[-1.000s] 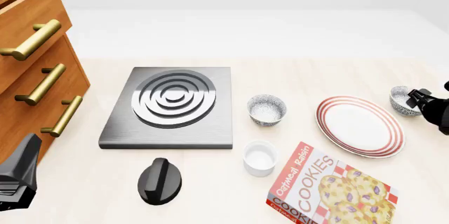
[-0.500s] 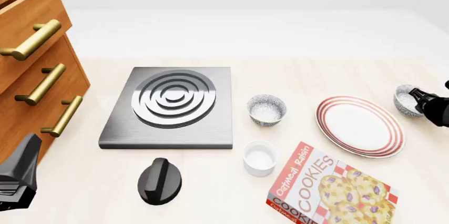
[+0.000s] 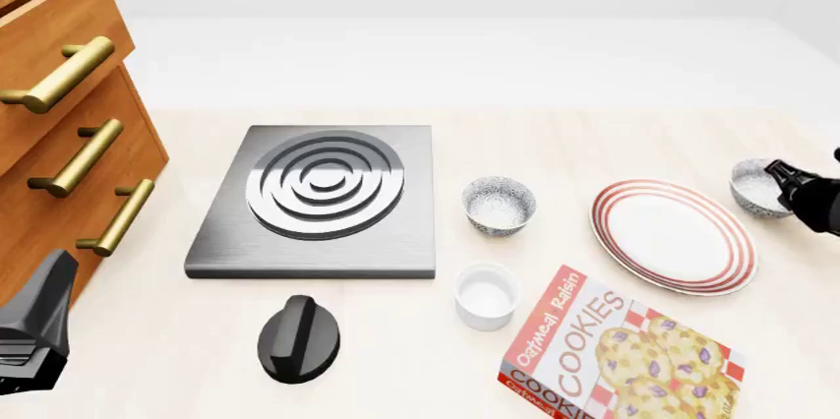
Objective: Pick the akita bowl next to the plate and place it on the plate.
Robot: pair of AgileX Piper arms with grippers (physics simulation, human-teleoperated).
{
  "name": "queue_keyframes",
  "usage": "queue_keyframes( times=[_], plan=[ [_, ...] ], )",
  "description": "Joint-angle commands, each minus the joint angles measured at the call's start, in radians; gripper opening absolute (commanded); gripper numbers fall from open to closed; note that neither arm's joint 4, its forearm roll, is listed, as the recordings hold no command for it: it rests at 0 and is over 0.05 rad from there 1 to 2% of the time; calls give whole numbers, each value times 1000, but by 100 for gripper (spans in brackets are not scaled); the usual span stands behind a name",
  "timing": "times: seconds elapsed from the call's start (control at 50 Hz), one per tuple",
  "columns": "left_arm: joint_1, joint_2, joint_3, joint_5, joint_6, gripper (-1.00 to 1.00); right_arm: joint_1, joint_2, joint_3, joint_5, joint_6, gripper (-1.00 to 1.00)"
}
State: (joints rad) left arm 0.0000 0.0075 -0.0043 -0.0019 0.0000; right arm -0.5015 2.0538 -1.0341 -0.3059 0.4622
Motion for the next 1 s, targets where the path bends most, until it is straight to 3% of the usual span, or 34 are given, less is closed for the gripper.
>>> queue_keyframes(
  times=[0.02,1.0],
  plan=[
    [0,0,0,0,0,100,13,-51,29,6,18,-100],
    [0,0,0,0,0,100,74,-222,120,39,57,-100]
  ],
)
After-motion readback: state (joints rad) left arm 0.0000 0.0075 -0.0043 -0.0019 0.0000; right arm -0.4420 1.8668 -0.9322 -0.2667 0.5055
